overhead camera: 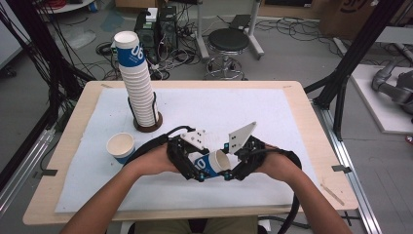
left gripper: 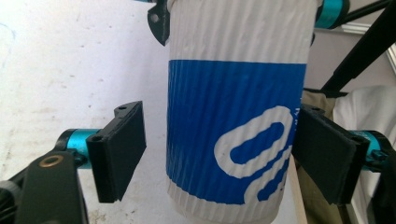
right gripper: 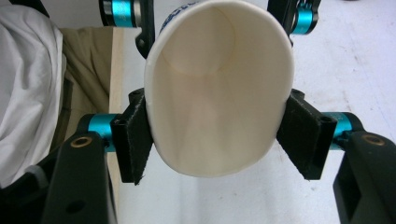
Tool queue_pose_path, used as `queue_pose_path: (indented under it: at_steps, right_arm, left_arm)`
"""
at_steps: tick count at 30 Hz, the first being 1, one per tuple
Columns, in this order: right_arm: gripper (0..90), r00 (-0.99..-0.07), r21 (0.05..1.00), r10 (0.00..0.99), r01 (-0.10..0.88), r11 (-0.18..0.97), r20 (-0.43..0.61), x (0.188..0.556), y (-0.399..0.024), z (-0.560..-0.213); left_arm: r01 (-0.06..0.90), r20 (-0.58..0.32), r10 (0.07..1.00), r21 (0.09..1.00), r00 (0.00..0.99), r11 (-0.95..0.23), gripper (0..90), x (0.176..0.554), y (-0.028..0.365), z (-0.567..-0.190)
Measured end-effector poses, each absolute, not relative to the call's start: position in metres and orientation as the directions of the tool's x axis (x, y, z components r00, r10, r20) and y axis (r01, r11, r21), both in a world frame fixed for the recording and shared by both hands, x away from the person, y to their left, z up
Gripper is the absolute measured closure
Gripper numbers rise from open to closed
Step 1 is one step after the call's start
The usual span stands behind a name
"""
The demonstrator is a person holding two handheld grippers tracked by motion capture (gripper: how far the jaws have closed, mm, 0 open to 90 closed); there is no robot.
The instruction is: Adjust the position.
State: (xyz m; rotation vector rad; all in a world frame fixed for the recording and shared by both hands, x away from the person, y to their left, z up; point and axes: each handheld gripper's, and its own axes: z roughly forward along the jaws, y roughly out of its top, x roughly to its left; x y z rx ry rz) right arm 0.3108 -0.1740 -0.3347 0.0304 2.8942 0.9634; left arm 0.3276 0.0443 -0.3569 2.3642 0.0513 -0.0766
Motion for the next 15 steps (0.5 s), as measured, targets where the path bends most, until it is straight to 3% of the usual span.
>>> queue_pose_path:
  at_steps: [15]
  right_arm:
    - [32.3, -0.996, 0.530, 0.030, -0.021, 0.847, -0.088, 0.309, -0.162, -0.339]
  left_arm:
    - [0.049, -0.093, -0.017, 0.657, 0.996, -0.752, 31.2, 0.327, 0.037, -0.367]
